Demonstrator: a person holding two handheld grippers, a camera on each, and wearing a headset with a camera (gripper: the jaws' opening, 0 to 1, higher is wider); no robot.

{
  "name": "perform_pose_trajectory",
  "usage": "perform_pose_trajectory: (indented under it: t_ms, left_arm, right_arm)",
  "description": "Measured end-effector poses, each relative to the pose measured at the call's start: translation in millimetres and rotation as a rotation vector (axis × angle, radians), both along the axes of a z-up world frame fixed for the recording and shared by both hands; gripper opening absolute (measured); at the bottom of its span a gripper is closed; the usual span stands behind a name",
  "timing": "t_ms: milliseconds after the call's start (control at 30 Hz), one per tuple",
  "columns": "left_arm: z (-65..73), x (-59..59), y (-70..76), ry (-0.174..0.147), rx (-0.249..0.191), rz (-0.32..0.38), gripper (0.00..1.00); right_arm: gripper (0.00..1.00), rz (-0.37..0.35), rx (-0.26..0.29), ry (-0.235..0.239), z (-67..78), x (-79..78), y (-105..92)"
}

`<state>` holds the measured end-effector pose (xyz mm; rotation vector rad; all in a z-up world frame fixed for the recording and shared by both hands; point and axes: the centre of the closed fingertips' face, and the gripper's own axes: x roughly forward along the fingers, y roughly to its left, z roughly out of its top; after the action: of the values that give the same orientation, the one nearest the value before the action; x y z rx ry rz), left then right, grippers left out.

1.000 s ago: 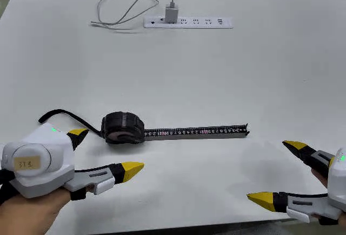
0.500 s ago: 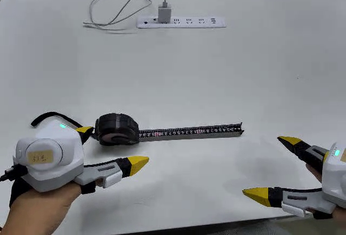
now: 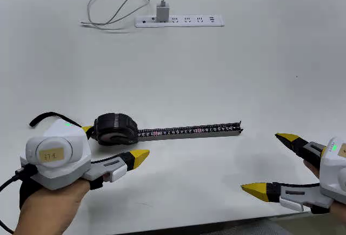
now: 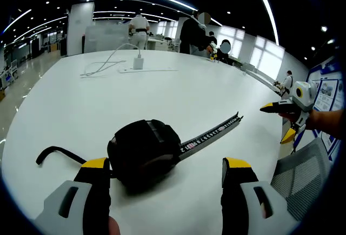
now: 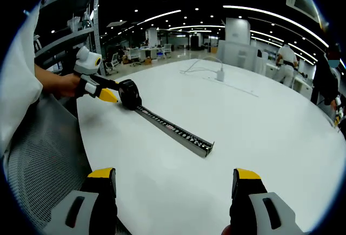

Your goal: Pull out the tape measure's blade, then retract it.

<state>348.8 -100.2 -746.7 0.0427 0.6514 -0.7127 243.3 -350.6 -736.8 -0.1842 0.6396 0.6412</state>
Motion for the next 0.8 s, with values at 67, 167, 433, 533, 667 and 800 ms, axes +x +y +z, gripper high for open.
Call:
perform_pose_trajectory:
  t_ms: [67,167,433,533,667,800]
  left_arm:
    - [-1.2,3.9,0.5,0.004,-0.005,0.037,0.82]
    - [-2.2,7.0,1.0,0.003,-0.002,0.074,0.80]
    - [-3.5,13.7,0.4,0.016,0.004,0.139,0.77]
    - [-3.6,15.5,0.4,0.029,0.001,0.161,0.78]
    - [-5.7,18.0,2.3,0.033,0.010,0.179,0.75]
    - [-4.7,21.6,1.5,0.045,-0.016,0.230,0.76]
  right_arm:
    - [0.87,-0.002,0.004,-0.003,0.8,3.3,-0.3]
    - [0.86,0.002,0.001,-0.009,2.4,8.0,-0.1]
    - [0.76,0.059,-0.043,-0.008,-1.0,23.1,-4.0]
    - [0.73,0.082,-0.048,-0.003,-2.2,29.0,-4.3]
    - [0.68,0.134,-0.081,0.000,-5.4,35.8,-5.2]
    - [0.64,0.182,-0.114,0.008,-8.4,44.8,-6.9]
